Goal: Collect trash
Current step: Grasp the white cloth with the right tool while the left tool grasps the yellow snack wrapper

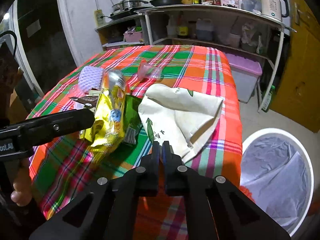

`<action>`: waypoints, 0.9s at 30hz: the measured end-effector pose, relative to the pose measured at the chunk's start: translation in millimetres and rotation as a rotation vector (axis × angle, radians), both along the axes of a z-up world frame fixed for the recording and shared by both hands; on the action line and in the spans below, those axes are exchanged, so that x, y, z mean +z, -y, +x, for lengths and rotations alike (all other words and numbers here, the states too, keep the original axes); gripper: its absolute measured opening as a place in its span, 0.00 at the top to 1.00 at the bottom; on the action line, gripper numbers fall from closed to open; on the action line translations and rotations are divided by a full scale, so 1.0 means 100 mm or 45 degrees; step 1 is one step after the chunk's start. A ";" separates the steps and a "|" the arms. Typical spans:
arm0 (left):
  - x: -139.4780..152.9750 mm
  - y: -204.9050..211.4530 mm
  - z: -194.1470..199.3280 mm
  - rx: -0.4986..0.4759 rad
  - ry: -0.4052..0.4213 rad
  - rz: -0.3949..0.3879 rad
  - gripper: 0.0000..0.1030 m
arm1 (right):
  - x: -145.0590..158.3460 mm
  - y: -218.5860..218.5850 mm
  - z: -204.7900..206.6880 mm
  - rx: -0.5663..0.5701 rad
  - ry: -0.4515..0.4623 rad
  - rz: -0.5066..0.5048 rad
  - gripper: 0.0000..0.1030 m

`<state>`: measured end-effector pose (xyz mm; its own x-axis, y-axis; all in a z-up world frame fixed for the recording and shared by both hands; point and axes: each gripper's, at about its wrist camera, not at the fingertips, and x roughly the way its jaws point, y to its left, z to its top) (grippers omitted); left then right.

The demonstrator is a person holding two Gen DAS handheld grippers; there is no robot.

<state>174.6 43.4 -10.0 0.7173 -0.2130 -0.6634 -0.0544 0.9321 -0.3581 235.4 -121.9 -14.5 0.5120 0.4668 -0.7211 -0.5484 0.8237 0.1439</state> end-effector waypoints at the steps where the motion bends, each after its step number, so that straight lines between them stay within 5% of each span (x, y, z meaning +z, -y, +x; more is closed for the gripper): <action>1: 0.01 0.01 0.01 -0.001 0.001 0.005 0.31 | 0.00 0.02 -0.01 -0.010 -0.003 0.008 0.97; 13: 0.00 0.33 0.05 -0.081 0.032 0.120 0.32 | 0.01 0.39 -0.08 -0.117 -0.029 0.081 0.98; 24: -0.02 0.43 0.10 -0.104 0.039 0.212 0.72 | 0.02 0.55 -0.05 -0.153 -0.052 0.130 0.97; 27: -0.03 0.40 0.08 -0.096 0.032 0.214 0.80 | 0.01 0.63 0.01 -0.173 -0.076 0.174 0.82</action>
<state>183.1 3.7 -13.2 0.7205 -0.1546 -0.6760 0.0248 0.9799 -0.1977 236.9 -184.4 -13.0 0.5352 0.4919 -0.6868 -0.4209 0.8602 0.2881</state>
